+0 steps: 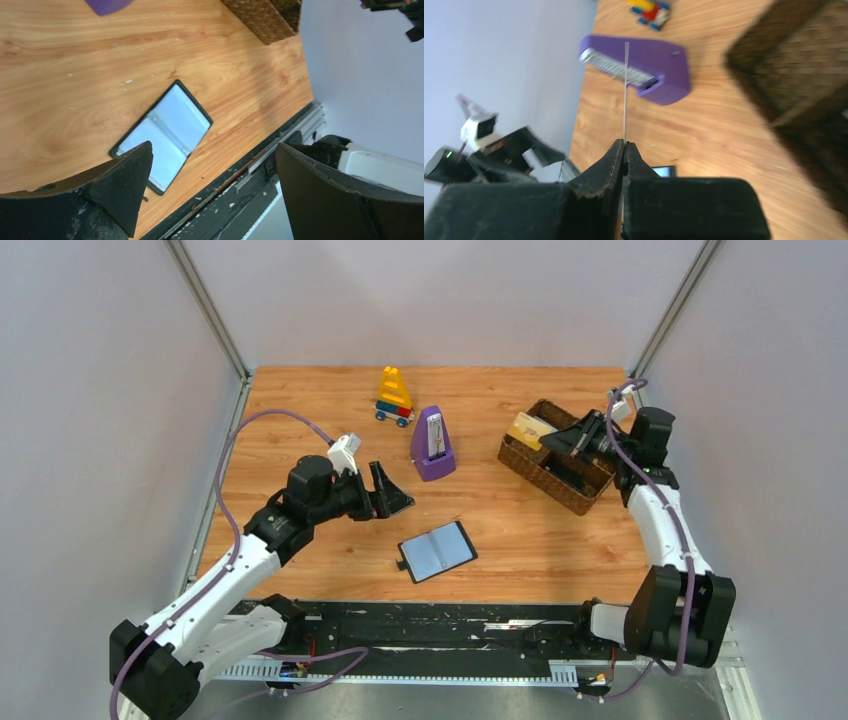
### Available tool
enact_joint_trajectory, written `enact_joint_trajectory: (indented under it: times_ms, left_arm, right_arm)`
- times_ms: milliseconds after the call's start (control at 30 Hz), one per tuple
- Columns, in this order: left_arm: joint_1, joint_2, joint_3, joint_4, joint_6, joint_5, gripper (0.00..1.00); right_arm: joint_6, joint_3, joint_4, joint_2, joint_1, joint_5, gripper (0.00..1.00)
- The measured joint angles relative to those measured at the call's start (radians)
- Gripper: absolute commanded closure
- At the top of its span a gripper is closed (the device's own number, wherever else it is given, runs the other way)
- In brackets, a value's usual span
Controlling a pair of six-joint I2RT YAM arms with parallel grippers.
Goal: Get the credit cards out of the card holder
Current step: Place the credit card in the storage box.
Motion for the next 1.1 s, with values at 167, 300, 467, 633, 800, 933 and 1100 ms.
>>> enact_joint_trajectory:
  times_ms: [167,300,467,633,800,933,1100]
  left_arm:
    - [0.0,0.012,0.123,-0.193,0.151,-0.066,0.0]
    - [0.0,0.05,0.185,-0.324,0.253,-0.118,0.0]
    - [0.0,0.128,0.23,-0.441,0.347,-0.142,0.0]
    - [0.0,0.142,0.255,-0.527,0.412,-0.133,0.0]
    - [0.0,0.139,0.275,-0.562,0.462,-0.166,0.0]
    - [0.0,0.137,0.275,-0.574,0.476,-0.166,0.0]
    - [0.0,0.113,0.275,-0.576,0.488,-0.166,0.0]
  right_arm:
    - [-0.07,0.109,-0.146,0.122,-0.168,0.026,1.0]
    - [-0.114,0.195,-0.233,0.237,-0.246,0.059,1.0]
    - [-0.167,0.305,-0.338,0.378,-0.28,0.088,1.0]
    - [-0.196,0.36,-0.407,0.435,-0.3,0.129,1.0]
    - [-0.21,0.422,-0.435,0.487,-0.313,0.159,1.0]
    - [-0.217,0.444,-0.438,0.536,-0.317,0.181,1.0]
    - [-0.225,0.465,-0.446,0.601,-0.323,0.187,1.0]
